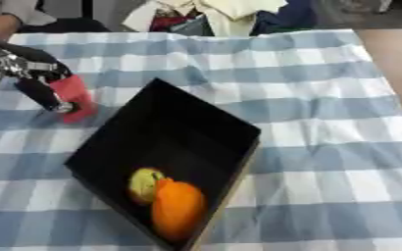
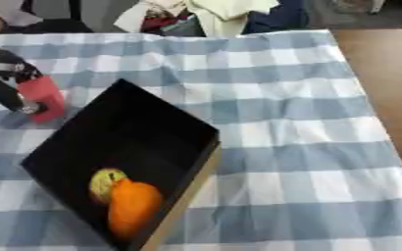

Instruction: Pick up objects on the table and place them in the box.

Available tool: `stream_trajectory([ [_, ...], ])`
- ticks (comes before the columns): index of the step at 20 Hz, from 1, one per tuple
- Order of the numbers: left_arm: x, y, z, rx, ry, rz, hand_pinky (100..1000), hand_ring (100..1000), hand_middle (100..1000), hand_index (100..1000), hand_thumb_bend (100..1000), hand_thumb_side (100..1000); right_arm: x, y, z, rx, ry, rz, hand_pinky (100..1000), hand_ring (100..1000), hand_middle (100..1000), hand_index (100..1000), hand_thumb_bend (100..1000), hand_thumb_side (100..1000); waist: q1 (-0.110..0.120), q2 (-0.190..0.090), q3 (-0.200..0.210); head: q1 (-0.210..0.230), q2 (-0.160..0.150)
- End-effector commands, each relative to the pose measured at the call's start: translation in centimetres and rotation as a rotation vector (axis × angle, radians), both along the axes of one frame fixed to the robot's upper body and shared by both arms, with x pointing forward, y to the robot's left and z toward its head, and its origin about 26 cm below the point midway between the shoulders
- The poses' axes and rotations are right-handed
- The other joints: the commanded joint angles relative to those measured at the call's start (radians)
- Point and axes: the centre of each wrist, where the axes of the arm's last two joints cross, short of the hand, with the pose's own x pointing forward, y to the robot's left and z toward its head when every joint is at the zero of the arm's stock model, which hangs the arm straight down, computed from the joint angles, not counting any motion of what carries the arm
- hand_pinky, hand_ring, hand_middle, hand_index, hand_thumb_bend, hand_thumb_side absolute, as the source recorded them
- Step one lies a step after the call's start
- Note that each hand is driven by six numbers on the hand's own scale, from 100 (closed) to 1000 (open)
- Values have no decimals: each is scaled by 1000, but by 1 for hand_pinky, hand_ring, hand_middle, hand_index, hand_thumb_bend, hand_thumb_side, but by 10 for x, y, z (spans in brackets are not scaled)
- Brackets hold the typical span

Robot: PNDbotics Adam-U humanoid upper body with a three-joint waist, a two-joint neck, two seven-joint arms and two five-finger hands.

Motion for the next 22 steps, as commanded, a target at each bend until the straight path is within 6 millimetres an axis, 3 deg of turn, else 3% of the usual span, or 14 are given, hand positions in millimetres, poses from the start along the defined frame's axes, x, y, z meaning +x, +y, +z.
stream_trajectory([
  [1,-5,2,15,5,-58,11,781,772,564,854,281,572,-6,-5,8,-6,-33,-8,940,873,773,888,100,1000,2,-24,0,4,-4],
  [4,-5,1,17,6,-64,8,762,756,539,839,235,551,-6,-6,7,-5,-33,-12,939,873,774,888,100,1000,2,-27,0,3,-2],
  [5,-6,1,19,5,-68,5,745,736,515,822,163,540,-6,-6,7,-3,-33,-13,939,874,774,888,100,1000,2,-29,0,3,0],
  [8,-8,-1,27,6,-92,-3,718,705,490,803,104,505,-6,-6,5,0,-29,-14,939,874,773,888,100,1000,3,-34,1,3,5],
  [14,-20,-21,51,-61,-197,-105,632,635,446,755,100,418,-6,-5,4,8,-25,-12,939,874,773,887,100,1000,0,-44,11,-19,18],
  [18,-45,-48,69,-82,-278,-241,607,614,433,738,100,383,-7,-6,3,9,-24,-17,939,874,773,887,100,1000,-2,-46,17,-31,23],
  [22,-83,-82,76,-48,-338,-408,587,595,417,723,100,380,-7,-6,3,8,-23,-15,939,874,773,887,100,1000,-2,-47,23,-37,23],
])
